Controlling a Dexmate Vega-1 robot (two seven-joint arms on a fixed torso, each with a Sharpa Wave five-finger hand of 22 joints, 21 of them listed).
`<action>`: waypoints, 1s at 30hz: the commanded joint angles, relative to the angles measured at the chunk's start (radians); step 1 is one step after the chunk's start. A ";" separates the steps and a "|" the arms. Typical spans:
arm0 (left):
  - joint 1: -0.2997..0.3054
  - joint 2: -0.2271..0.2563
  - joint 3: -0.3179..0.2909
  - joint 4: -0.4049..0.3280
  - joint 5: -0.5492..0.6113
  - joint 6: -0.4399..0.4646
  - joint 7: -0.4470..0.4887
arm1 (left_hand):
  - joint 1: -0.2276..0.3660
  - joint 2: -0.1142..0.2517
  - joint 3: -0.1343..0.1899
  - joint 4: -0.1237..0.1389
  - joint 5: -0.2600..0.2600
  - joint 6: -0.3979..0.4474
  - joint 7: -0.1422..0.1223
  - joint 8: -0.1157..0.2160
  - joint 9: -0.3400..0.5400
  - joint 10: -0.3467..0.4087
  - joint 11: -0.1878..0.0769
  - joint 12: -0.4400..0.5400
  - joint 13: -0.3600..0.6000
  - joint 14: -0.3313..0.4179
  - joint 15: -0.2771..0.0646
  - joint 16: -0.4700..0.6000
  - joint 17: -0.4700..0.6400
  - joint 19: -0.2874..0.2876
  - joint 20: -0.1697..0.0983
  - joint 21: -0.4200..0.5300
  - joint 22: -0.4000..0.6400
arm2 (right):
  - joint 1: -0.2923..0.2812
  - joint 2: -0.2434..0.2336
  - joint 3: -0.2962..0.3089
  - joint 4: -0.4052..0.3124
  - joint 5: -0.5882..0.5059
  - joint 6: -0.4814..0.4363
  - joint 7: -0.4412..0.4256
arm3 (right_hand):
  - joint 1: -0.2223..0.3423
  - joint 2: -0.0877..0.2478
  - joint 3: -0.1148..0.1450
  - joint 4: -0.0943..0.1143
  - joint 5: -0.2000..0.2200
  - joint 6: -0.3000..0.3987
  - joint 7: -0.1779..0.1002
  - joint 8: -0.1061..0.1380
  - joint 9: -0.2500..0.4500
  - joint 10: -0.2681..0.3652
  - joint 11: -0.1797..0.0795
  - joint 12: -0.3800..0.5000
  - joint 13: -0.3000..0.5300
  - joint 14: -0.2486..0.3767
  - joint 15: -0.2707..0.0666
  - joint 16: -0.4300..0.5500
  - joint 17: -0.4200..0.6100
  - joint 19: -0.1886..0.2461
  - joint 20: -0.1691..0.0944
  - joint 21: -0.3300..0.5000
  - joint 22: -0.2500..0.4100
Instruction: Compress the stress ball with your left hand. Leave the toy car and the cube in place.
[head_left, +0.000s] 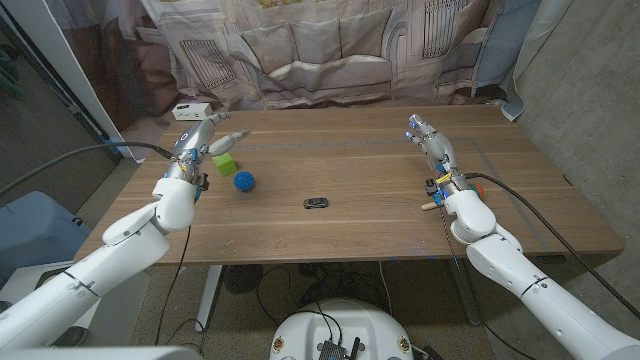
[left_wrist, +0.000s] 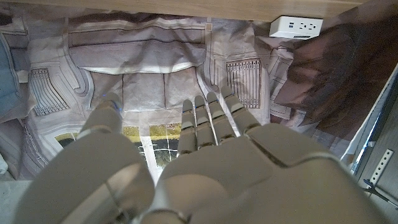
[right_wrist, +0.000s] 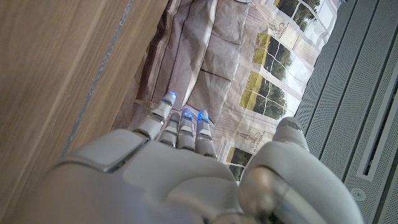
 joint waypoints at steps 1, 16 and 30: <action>0.007 0.045 0.017 -0.074 0.043 0.155 -0.050 | 0.065 -0.014 0.014 -0.009 0.000 0.009 -0.022 0.006 0.002 0.004 -0.022 -0.005 0.005 0.011 -0.017 0.000 0.002 0.022 0.001 -0.006 0.002 | -0.015 -0.015 0.008 -0.025 -0.005 -0.019 -0.004 | 0.005 0.007 0.002 -0.004 0.002 0.005 0.003 0.002 0.001 0.003 0.006 0.004 0.000 0.002 0.003 0.003 0.003 0.011 -0.002 0.002 0.003; -0.053 0.153 0.062 -0.150 0.041 0.312 -0.216 | 0.188 -0.058 0.009 0.009 -0.006 0.019 -0.031 0.001 0.004 0.024 -0.025 -0.009 0.007 0.072 -0.035 0.010 0.004 0.156 0.026 0.020 0.006 | -0.033 -0.024 0.016 -0.038 0.003 -0.013 0.003 | 0.006 0.009 0.003 -0.005 0.001 0.004 0.006 0.001 0.001 0.003 0.006 0.004 -0.001 0.003 0.003 0.003 0.003 0.019 -0.002 0.003 0.003; -0.135 0.217 0.137 -0.177 0.058 0.407 -0.300 | 0.217 -0.038 -0.017 0.030 -0.005 0.051 -0.021 -0.002 0.006 0.057 -0.028 -0.005 0.017 0.124 -0.031 0.021 0.013 0.283 0.089 0.049 0.013 | -0.046 -0.038 0.027 -0.071 -0.011 -0.030 -0.010 | 0.015 0.014 0.007 -0.010 0.000 0.005 0.006 0.000 0.001 0.007 0.008 0.005 -0.002 0.011 -0.004 0.005 0.001 0.029 -0.007 0.005 0.003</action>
